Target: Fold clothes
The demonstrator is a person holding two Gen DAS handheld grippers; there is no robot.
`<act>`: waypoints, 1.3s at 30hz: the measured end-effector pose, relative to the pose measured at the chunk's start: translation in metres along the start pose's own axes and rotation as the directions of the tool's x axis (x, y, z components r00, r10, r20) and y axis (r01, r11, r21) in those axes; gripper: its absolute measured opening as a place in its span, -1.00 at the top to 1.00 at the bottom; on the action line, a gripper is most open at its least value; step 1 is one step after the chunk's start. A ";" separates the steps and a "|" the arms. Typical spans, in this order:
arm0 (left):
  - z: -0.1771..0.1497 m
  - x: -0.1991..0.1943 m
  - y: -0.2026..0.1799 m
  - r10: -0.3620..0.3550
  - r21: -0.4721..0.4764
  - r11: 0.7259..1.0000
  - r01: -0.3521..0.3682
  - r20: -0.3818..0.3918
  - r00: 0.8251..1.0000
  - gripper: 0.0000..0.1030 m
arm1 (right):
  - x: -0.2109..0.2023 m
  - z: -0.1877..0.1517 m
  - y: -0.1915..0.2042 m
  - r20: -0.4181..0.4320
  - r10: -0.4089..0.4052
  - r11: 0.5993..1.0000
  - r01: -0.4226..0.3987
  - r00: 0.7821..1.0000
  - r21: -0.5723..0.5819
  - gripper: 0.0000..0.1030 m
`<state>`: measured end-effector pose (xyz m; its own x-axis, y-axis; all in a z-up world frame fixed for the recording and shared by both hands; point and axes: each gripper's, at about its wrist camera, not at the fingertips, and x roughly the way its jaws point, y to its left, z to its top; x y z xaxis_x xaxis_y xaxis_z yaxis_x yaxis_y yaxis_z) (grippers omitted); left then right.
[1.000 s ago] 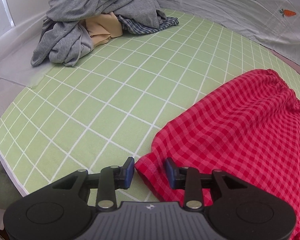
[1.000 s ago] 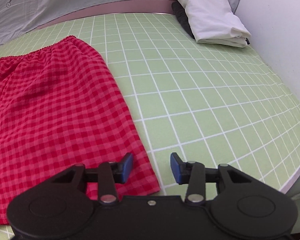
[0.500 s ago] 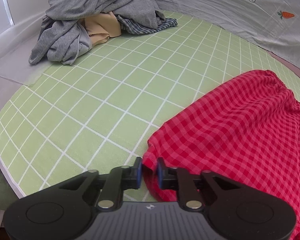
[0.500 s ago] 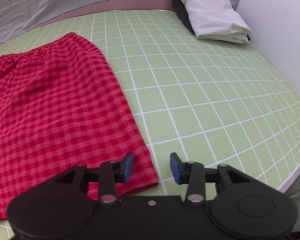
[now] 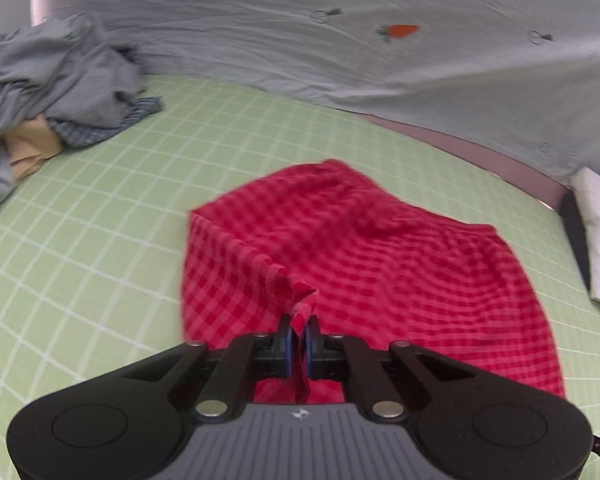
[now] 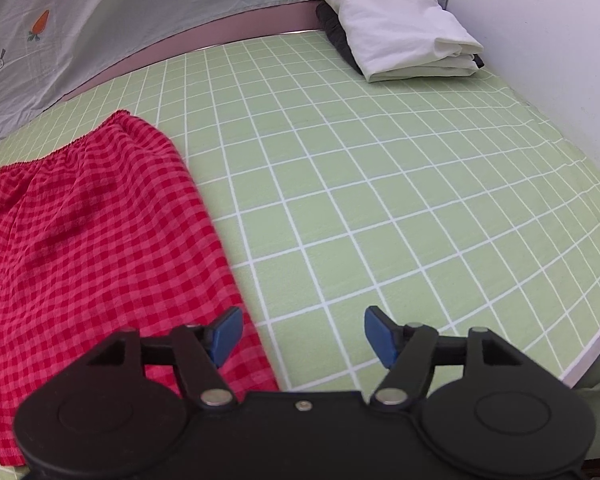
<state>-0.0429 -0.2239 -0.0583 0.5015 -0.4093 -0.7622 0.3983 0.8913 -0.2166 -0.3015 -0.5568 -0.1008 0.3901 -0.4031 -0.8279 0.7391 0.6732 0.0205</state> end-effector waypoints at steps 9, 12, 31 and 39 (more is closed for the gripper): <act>-0.084 0.020 -0.157 -0.142 0.298 0.935 0.191 -0.178 0.974 0.69 | 0.005 0.008 -0.036 0.002 0.015 0.999 -0.015 1.000 -0.042 -0.32; -0.095 0.016 -0.148 -0.057 0.289 0.951 0.107 -0.178 0.982 0.25 | 0.006 0.010 -0.039 0.005 0.010 0.997 -0.009 1.000 -0.081 -0.33; -0.125 0.008 -0.091 0.233 0.292 0.942 -0.163 -0.222 0.947 -0.38 | -0.009 0.004 0.100 0.058 0.264 0.921 -0.234 0.963 -0.313 -0.18; -0.125 0.011 -0.083 0.240 0.331 0.930 -0.161 -0.212 0.947 -0.64 | -0.008 -0.018 0.144 -0.020 0.337 0.877 -0.322 0.941 -0.356 0.06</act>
